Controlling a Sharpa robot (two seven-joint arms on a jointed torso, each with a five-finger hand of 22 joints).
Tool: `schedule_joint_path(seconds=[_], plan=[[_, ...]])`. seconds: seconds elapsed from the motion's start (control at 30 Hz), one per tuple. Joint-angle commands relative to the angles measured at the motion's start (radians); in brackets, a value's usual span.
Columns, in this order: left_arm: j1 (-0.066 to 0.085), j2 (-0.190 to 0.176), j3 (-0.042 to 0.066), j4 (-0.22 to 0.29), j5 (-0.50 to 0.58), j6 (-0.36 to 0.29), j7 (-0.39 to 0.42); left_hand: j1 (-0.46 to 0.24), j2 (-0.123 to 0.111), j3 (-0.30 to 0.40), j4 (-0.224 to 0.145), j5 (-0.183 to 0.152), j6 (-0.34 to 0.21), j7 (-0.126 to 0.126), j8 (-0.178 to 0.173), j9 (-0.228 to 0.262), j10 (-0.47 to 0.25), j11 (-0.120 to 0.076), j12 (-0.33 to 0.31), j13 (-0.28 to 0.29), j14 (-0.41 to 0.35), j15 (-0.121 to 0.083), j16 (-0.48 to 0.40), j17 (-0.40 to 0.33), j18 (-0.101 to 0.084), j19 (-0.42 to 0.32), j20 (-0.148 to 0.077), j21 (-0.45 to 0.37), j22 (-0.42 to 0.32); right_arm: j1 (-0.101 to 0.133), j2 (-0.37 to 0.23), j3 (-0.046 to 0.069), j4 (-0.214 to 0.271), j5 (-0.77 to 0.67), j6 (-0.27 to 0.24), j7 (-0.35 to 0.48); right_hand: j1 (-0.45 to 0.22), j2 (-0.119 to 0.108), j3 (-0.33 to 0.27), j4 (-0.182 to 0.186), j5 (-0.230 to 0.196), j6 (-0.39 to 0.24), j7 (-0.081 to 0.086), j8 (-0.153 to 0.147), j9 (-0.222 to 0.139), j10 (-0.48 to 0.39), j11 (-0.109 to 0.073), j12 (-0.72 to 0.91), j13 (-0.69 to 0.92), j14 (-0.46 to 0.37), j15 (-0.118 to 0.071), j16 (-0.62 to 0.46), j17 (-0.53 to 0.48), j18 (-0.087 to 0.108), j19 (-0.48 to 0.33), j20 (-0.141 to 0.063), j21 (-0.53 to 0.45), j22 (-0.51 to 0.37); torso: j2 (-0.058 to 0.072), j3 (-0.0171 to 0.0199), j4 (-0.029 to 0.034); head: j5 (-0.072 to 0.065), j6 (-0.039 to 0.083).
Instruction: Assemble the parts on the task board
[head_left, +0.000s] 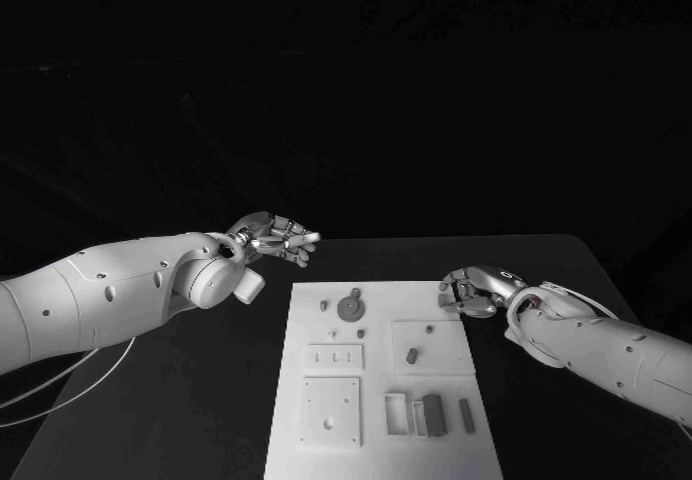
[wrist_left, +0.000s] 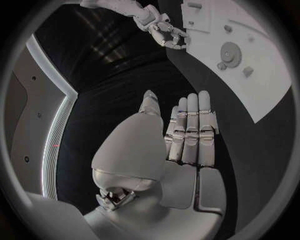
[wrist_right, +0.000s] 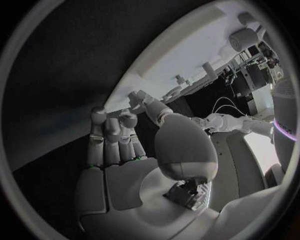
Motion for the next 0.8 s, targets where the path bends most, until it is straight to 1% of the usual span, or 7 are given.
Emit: schedule_joint_path(seconds=[0.03, 0.23, 0.47, 0.8], plan=[[0.002, 0.0, 0.001, 0.004, 0.0, 0.006, 0.003, 0.008, 0.005, -0.001, -0.001, -0.004, -0.001, 0.005, -0.004, 0.002, -0.002, 0.004, -0.006, 0.001, 0.0, 0.008, -0.006, 0.001, 0.017, -0.007, 0.003, -0.005, 0.001, -0.001, 0.003, 0.0, -0.001, 0.002, 0.018, 0.01, 0.0, 0.011, -0.002, -0.002, 0.005, 0.024, 0.014, 0.005, 0.002, -0.001, 0.007, 0.007, 0.001, -0.002, 0.003, 0.004, 0.0, 0.017, 0.003, 0.0, 0.004, 0.009, 0.0, 0.0009, -0.0012, 0.001, -0.004], [0.002, 0.001, 0.002, 0.003, -0.001, 0.006, 0.001, 0.008, 0.005, 0.0, -0.001, -0.004, -0.001, 0.004, -0.004, 0.002, -0.001, 0.004, -0.007, 0.002, 0.001, 0.008, -0.007, 0.001, 0.017, -0.007, 0.003, -0.005, 0.001, -0.002, 0.002, 0.0, 0.002, 0.002, 0.021, 0.009, 0.0, 0.015, -0.001, -0.002, 0.005, 0.038, 0.015, 0.012, 0.007, -0.001, 0.009, 0.008, 0.001, -0.003, 0.004, 0.005, 0.0, 0.017, 0.002, 0.0, 0.005, 0.01, -0.002, 0.0011, -0.001, 0.003, -0.009], [0.002, 0.0, 0.002, 0.003, -0.001, 0.006, -0.001, 0.008, 0.004, 0.0, -0.001, -0.004, 0.0, 0.004, -0.004, 0.002, -0.001, 0.004, -0.007, 0.002, 0.001, 0.008, -0.007, 0.002, 0.017, -0.007, 0.003, -0.005, 0.002, -0.002, 0.002, 0.0, 0.003, -0.012, 0.023, 0.008, 0.0, 0.016, -0.001, -0.002, 0.005, 0.042, 0.016, 0.014, 0.008, -0.001, 0.009, 0.008, 0.002, -0.003, 0.005, 0.006, 0.0, 0.017, 0.002, 0.0, 0.005, 0.01, -0.002, 0.0012, -0.0024, 0.004, -0.011], [0.002, 0.0, 0.002, 0.003, -0.003, 0.005, -0.003, 0.009, 0.004, 0.0, -0.001, -0.004, 0.0, 0.004, -0.004, 0.002, -0.001, 0.004, -0.007, 0.002, 0.001, 0.008, -0.007, 0.002, 0.017, -0.006, 0.003, -0.005, 0.002, -0.004, 0.005, 0.0, 0.004, -0.012, 0.024, 0.006, -0.002, 0.018, -0.001, -0.002, 0.005, 0.051, 0.018, 0.018, 0.01, -0.002, 0.011, 0.009, 0.002, -0.004, 0.007, 0.006, -0.001, 0.017, 0.002, 0.0, 0.006, 0.01, -0.002, 0.0008, -0.0012, 0.002, -0.013]])
